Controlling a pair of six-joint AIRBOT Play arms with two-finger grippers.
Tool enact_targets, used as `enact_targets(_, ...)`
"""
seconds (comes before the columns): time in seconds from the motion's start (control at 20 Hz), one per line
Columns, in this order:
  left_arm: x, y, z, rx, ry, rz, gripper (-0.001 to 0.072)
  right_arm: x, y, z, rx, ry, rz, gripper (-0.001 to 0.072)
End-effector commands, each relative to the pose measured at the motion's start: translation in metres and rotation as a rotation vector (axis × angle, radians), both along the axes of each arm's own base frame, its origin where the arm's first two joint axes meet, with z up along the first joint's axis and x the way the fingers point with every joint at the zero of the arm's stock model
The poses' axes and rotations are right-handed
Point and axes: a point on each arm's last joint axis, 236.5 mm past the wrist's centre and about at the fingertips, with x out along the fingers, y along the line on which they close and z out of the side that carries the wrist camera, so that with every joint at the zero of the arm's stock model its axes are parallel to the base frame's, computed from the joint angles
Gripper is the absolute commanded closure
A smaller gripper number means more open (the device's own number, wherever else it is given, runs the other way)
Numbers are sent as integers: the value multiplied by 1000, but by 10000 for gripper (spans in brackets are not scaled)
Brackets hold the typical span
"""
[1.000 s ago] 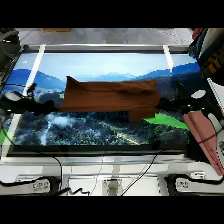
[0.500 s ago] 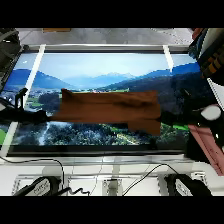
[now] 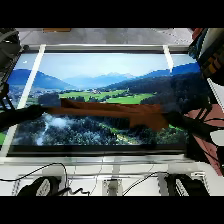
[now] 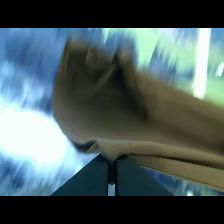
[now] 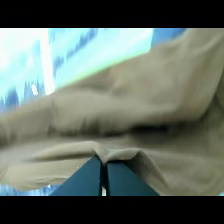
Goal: Fold the clothes and pants, and hang the long-sleeved shirts on hangers.
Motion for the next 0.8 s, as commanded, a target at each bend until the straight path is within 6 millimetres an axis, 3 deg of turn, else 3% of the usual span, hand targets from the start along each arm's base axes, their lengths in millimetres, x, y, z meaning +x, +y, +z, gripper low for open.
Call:
enact_targets(0.0,50,-5,0,5,-128,74,698,41,-26,-21,40,-13,-152,689)
enact_targets(0.2,99,-28,-50,41,-111,68,698,78,-32,-83,120,91,-272,688)
enact_targets(0.4,134,-37,-93,59,-62,62,698,113,-18,-118,72,110,-272,689)
enact_targets(0.6,132,-40,-141,51,41,48,698,135,-9,-153,36,157,-254,688)
enact_targets(0.75,129,-42,-148,47,63,40,696,126,-2,-181,38,241,-227,688)
